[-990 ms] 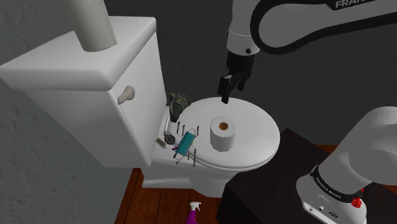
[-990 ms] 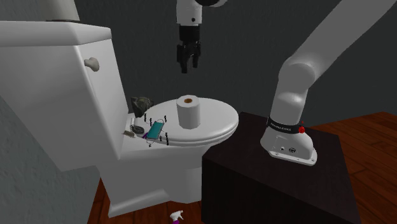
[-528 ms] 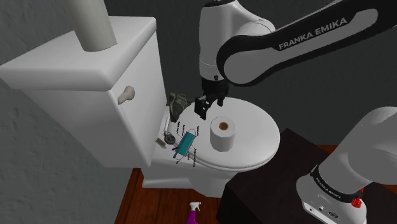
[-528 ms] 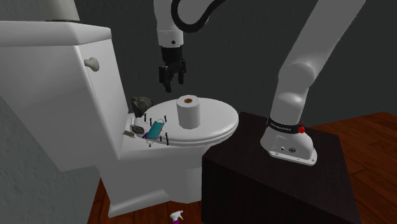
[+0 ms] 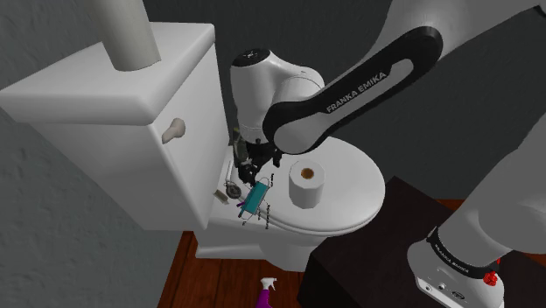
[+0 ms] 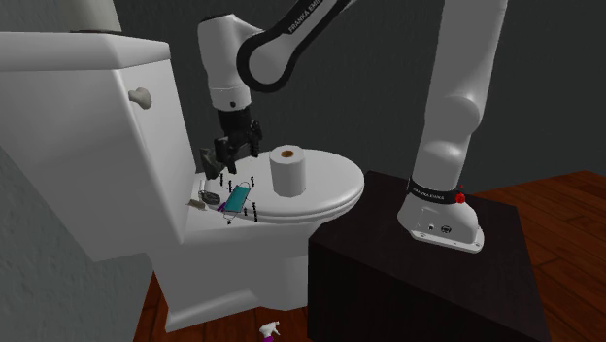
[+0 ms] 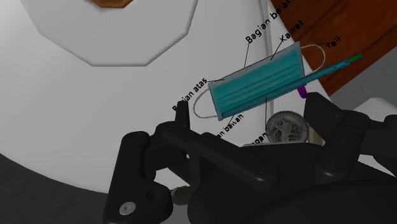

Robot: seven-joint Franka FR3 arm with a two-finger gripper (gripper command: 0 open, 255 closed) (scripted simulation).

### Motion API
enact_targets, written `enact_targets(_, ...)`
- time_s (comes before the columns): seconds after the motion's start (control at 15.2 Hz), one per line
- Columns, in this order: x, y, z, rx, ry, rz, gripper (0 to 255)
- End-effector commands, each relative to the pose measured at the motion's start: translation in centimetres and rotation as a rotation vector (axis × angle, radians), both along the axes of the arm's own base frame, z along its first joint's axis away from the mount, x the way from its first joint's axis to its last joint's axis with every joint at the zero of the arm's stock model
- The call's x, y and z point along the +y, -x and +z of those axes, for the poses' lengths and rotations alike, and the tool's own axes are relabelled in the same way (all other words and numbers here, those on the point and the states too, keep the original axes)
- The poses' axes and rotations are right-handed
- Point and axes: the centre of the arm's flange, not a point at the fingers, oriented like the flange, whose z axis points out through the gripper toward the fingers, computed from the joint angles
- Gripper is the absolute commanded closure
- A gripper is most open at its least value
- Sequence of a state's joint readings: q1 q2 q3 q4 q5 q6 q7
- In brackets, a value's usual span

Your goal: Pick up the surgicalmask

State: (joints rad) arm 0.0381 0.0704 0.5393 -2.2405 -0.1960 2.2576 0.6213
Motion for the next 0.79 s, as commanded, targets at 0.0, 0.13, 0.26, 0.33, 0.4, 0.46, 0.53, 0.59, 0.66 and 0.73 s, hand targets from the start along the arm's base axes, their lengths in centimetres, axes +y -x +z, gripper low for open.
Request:
enact_targets(0.0, 1.7, -1.3, -1.7, 0.000, 0.009, -0.008, 0)
enact_targets(0.13, 3.3, -2.4, -3.7, 0.001, 0.018, -0.015, 0)
enact_targets(0.26, 3.3, -2.4, -4.2, 0.001, 0.018, -0.015, 0)
enact_targets(0.33, 3.3, -2.4, -4.8, 0.001, 0.018, -0.015, 0)
enact_targets(0.4, 3.3, -2.4, -5.3, 0.001, 0.018, -0.015, 0)
enact_targets(0.46, 3.3, -2.4, -5.8, 0.001, 0.018, -0.015, 0)
enact_targets(0.53, 3.3, -2.4, -6.3, 0.001, 0.018, -0.015, 0)
enact_targets(0.59, 3.3, -2.4, -6.9, 0.001, 0.018, -0.015, 0)
enact_targets(0.66, 3.3, -2.4, -7.7, 0.001, 0.018, -0.015, 0)
enact_targets(0.73, 3.3, -2.4, -7.7, 0.001, 0.018, -0.015, 0)
